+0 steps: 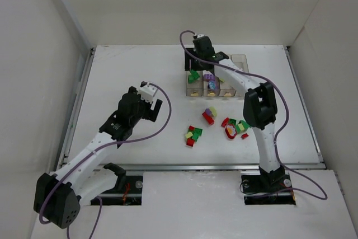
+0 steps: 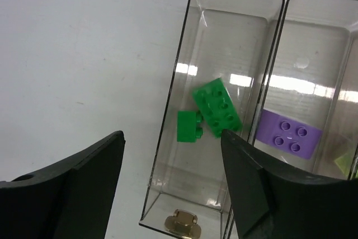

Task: Sort the legos into containers by color

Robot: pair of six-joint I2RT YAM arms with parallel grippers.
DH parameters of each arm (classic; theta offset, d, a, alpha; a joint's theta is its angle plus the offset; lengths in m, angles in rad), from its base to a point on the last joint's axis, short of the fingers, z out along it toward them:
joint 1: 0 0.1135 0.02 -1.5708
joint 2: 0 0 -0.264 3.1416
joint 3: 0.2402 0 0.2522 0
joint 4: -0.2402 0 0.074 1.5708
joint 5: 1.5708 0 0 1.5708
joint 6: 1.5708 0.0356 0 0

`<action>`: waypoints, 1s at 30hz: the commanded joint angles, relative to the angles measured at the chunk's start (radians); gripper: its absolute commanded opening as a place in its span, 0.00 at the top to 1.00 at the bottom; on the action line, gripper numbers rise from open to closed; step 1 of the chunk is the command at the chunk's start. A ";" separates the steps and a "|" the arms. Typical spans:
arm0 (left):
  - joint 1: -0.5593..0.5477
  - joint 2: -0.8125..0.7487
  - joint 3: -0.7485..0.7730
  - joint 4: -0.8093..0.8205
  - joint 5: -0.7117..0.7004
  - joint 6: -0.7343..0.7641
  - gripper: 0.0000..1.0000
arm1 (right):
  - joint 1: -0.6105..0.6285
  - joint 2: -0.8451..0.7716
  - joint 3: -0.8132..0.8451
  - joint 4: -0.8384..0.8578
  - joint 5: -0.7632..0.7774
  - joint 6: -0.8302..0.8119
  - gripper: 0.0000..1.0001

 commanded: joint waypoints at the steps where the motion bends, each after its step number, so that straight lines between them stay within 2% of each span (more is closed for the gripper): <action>1: 0.008 -0.001 0.005 0.055 -0.023 0.010 0.19 | 0.004 -0.043 0.048 -0.024 0.015 -0.020 0.24; 5: 0.008 -0.001 0.005 0.055 -0.034 0.010 0.19 | 0.025 -0.137 -0.050 -0.035 0.072 -0.020 0.24; 8: 0.008 -0.020 0.005 0.055 -0.034 0.010 0.19 | 0.063 -0.266 -0.160 -0.035 0.081 -0.043 0.26; 14: 0.008 -0.044 -0.005 0.055 -0.004 -0.017 0.19 | 0.158 -0.471 -0.522 -0.068 -0.009 -0.122 0.31; 18: 0.008 -0.053 -0.014 0.055 0.028 -0.039 0.19 | 0.172 -0.551 -0.784 0.005 -0.243 -0.112 0.62; 19: 0.008 -0.053 -0.014 0.055 0.028 -0.048 0.19 | 0.172 -0.565 -0.785 0.005 -0.277 -0.103 0.65; 20: 0.008 -0.053 -0.014 0.055 0.042 -0.048 0.19 | 0.172 -0.592 -0.840 0.016 -0.294 -0.091 0.65; 24: 0.008 -0.064 -0.014 0.055 0.062 -0.057 0.19 | 0.194 -0.665 -0.956 0.027 -0.262 -0.053 0.54; 30: 0.008 -0.064 -0.014 0.055 0.062 -0.075 0.19 | 0.229 -0.694 -1.033 -0.024 -0.186 -0.034 0.56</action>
